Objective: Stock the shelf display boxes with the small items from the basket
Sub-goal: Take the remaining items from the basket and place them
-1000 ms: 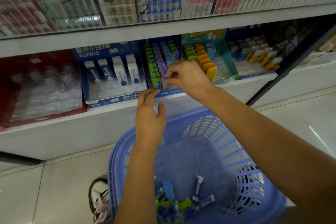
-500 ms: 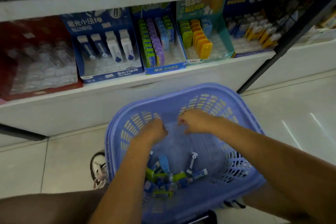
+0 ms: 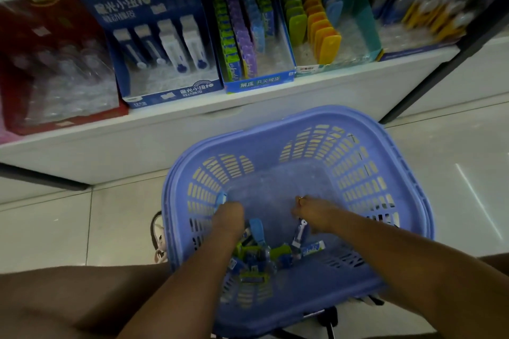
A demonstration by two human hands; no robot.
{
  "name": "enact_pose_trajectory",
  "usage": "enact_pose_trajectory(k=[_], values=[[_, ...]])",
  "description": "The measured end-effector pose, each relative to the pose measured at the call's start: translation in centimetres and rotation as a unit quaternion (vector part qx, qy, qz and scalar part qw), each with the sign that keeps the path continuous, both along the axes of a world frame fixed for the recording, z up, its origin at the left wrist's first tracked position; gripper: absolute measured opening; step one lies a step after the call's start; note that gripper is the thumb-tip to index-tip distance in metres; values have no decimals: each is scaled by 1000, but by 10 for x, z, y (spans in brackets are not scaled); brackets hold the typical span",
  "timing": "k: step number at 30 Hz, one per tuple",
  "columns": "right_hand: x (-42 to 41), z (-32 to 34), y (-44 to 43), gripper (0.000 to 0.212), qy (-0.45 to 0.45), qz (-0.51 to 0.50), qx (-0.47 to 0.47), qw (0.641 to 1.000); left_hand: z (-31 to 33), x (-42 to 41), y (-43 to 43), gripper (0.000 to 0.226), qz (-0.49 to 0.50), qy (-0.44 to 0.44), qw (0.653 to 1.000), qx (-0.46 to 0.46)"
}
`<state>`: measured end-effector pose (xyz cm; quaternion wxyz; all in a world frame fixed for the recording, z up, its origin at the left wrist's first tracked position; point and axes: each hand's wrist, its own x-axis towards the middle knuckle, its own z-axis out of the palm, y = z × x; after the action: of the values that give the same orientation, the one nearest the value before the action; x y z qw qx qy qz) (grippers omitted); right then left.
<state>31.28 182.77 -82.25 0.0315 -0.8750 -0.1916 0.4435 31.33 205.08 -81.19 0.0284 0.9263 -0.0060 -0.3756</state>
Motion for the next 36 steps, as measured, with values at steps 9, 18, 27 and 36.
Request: enact_pose_trajectory(k=[9, 18, 27, 36], values=[[11, -8, -11, 46, -47, 25, -24, 998, -24, 1, -10, 25, -49, -27, 998, 39], [32, 22, -25, 28, 21, -288, 130, 949, -23, 17, -14, 20, 108, -32, 992, -63], [54, 92, -11, 27, 139, -531, 412, 727, 42, 63, -20, 31, 357, 12, 886, -297], [45, 128, 24, 22, 60, -591, 576, 562, 128, 71, -27, 30, 540, -27, 643, -542]])
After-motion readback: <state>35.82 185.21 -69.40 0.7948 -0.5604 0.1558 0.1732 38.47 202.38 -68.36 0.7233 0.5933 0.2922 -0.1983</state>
